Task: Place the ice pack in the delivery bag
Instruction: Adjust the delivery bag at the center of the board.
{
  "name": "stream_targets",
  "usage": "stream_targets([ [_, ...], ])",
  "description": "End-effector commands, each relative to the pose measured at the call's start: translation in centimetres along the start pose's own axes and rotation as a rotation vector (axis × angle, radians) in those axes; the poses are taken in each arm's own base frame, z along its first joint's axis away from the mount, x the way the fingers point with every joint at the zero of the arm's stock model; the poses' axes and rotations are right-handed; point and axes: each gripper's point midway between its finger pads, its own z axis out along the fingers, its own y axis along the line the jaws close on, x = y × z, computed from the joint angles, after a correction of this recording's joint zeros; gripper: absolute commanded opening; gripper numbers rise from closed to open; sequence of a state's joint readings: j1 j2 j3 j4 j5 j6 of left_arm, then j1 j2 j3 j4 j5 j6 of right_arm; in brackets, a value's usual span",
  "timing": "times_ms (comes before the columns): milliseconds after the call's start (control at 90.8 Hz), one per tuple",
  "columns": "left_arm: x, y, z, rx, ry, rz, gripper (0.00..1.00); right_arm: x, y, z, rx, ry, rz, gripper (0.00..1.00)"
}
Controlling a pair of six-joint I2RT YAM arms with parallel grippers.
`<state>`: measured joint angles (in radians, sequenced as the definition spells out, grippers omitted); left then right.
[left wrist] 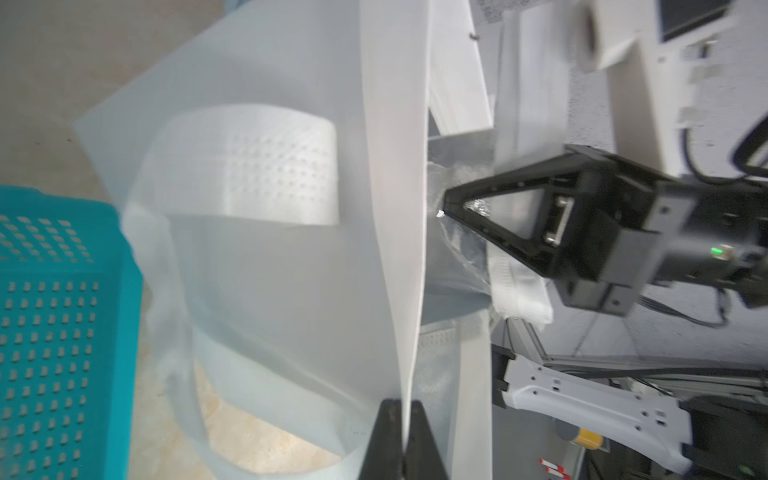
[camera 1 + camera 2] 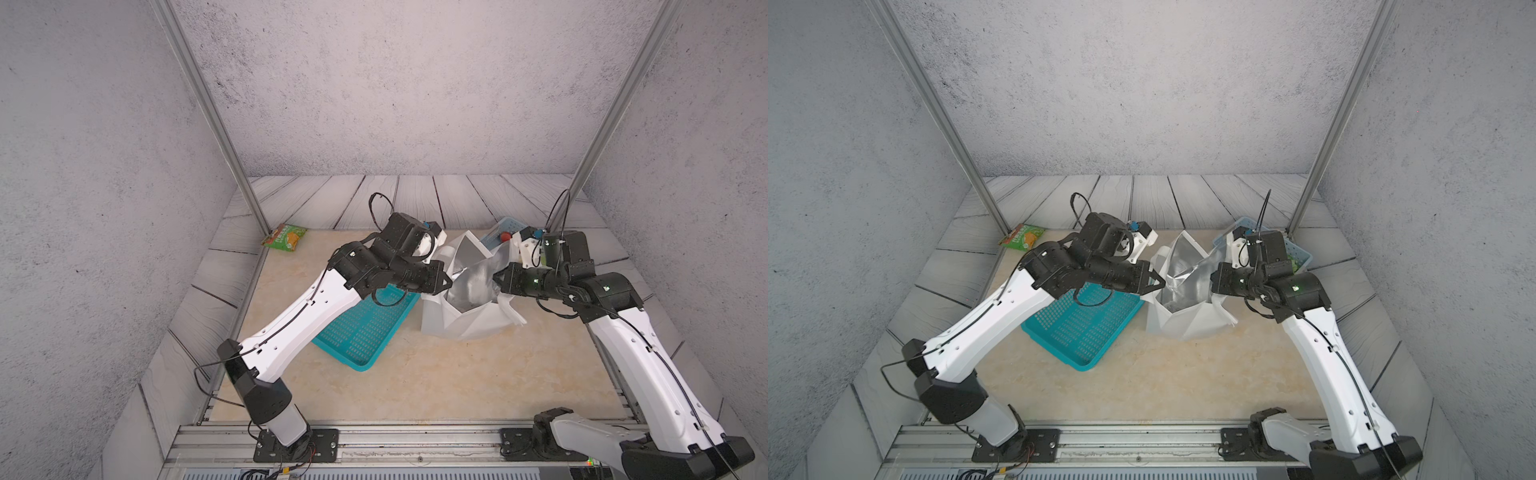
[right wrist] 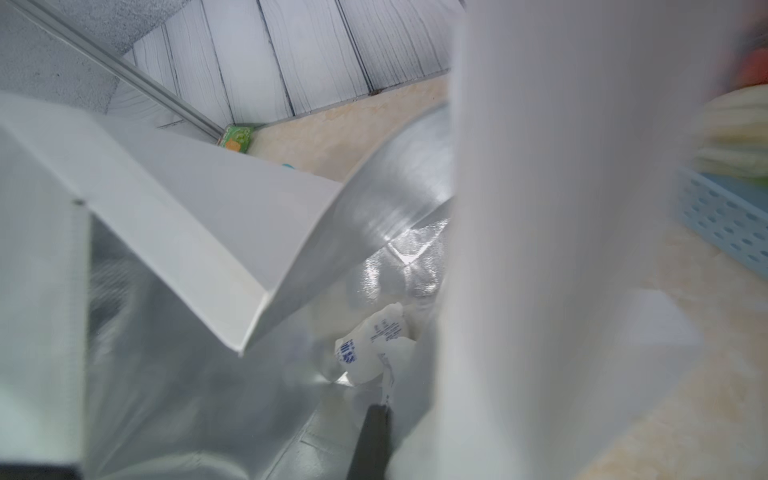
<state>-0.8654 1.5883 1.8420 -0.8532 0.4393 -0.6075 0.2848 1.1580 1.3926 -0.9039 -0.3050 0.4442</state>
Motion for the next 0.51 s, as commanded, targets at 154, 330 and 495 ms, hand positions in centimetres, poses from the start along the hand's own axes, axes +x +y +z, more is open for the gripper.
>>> stream_targets([
  [154,0.6,2.9,6.0,0.057,0.13,-0.18,0.0,0.2,0.2,5.5,-0.046,0.181,0.005,0.0],
  [330,0.4,5.8,9.6,0.0,0.155,-0.241,0.0,0.0,-0.8,7.0,-0.001,0.201,-0.039,0.0],
  [495,1.0,8.5,10.6,-0.006,0.182,-0.342,0.0,0.4,-1.7,5.6,0.057,0.194,-0.081,0.18],
])
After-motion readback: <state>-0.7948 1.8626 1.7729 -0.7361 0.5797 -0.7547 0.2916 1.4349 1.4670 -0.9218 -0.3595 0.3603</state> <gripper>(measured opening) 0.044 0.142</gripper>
